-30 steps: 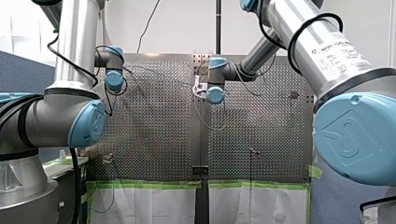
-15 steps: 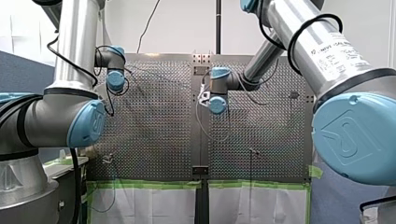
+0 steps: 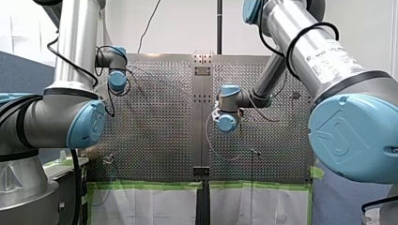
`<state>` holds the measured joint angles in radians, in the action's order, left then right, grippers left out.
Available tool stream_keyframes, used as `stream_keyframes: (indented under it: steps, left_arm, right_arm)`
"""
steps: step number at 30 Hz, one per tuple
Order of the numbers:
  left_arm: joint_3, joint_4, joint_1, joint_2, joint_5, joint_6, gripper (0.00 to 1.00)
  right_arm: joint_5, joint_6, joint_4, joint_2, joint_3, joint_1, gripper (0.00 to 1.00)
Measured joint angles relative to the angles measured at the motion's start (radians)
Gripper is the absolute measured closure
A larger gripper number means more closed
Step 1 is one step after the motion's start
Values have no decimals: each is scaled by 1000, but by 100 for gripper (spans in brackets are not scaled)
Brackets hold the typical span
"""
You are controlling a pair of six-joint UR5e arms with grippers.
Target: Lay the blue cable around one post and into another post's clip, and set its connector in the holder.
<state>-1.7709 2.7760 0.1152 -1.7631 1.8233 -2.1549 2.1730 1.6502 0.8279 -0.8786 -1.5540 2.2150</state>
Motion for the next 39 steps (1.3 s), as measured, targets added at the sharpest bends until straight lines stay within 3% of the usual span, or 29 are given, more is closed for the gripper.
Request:
stream_keyframes:
  steps: [5, 10, 14, 17, 24, 27, 33, 39]
  left_arm:
    - [0, 2, -8, 0, 2, 9, 1]
    - [0, 2, -16, 0, 9, 11, 1]
    - [0, 1, -22, 0, 15, 16, 1]
    - [0, 1, -27, 0, 16, 21, 1]
    - [0, 2, -30, 0, 18, 33, 1]
    - [0, 1, -30, 0, 18, 36, 1]
    - [1, 1, -32, 0, 20, 38, 1]
    - [1, 0, -32, 0, 20, 38, 1]
  right_arm:
    - [40, 27, 40, 3, -40, -34, 100]
    - [84, 68, 85, 3, -85, -78, 100]
    - [96, 81, 116, 3, -116, -109, 100]
    - [94, 77, 138, 3, -138, -131, 100]
    - [67, 36, 194, 3, -194, -187, 100]
    - [66, 30, 218, 3, -218, -208, 100]
    - [63, 14, 273, 5, -276, -226, 100]
    - [60, 1, 292, 12, -327, -239, 100]
